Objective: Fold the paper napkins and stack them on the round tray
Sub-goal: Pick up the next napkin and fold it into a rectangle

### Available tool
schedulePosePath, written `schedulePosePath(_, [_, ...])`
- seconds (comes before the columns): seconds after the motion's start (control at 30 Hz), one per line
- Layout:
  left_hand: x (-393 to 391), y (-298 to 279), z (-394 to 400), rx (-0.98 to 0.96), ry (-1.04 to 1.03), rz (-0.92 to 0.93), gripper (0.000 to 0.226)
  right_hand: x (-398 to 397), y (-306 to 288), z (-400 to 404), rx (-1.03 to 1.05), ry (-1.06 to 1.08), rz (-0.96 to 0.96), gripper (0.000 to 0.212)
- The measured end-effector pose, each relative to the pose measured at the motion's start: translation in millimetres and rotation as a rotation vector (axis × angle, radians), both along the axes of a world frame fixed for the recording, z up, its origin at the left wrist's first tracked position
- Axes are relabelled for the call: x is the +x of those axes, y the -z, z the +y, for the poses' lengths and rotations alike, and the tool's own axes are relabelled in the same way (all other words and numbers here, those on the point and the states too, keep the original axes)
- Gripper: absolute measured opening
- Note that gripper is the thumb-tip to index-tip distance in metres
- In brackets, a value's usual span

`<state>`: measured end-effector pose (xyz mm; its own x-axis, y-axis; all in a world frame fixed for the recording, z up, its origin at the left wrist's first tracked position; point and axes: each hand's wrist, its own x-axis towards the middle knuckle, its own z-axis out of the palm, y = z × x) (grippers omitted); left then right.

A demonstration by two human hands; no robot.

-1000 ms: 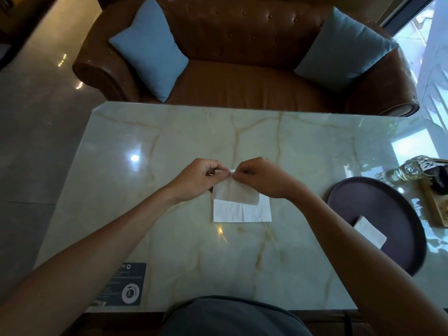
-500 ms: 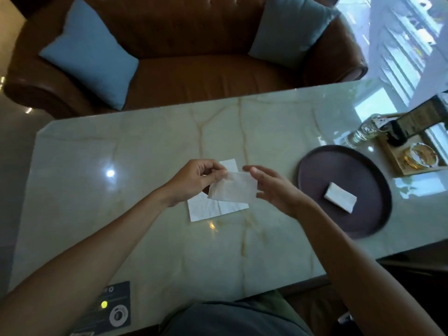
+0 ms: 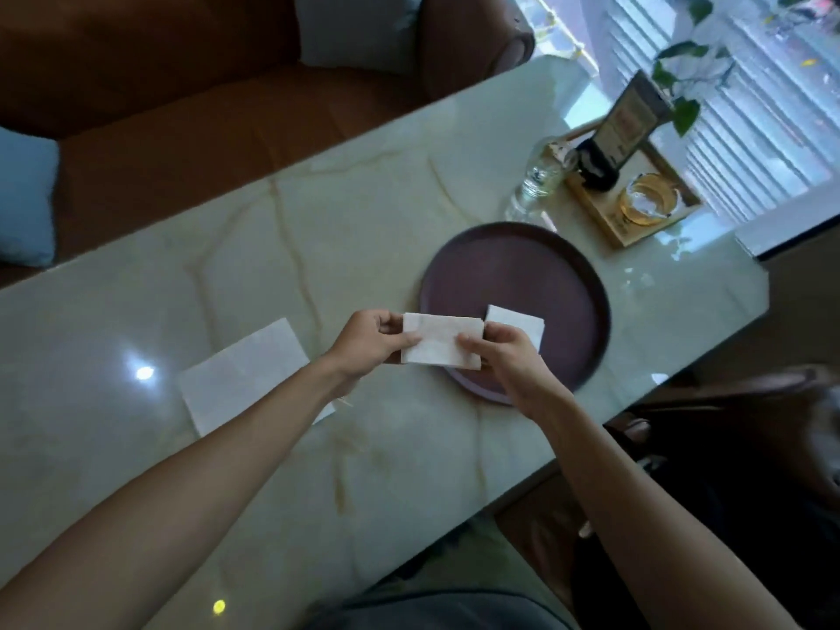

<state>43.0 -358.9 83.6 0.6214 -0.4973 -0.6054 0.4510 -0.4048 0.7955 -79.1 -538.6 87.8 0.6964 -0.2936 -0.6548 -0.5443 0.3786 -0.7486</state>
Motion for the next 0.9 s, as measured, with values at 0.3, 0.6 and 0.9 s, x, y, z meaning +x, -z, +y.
schedulePosePath(0.3, [-10,57,-118,0.098,0.037,-0.006,0.015,-24,54,-91,-0.131,0.192,0.168,0.017])
schedulePosePath(0.6, [-17,98,-159,0.216,0.092,-0.061,0.015,-28,99,-121,-0.272,0.240,0.332,0.012])
schedulePosePath(0.9, [-15,109,-170,0.440,0.114,-0.317,0.015,-24,110,-125,-0.483,0.099,0.417,0.010])
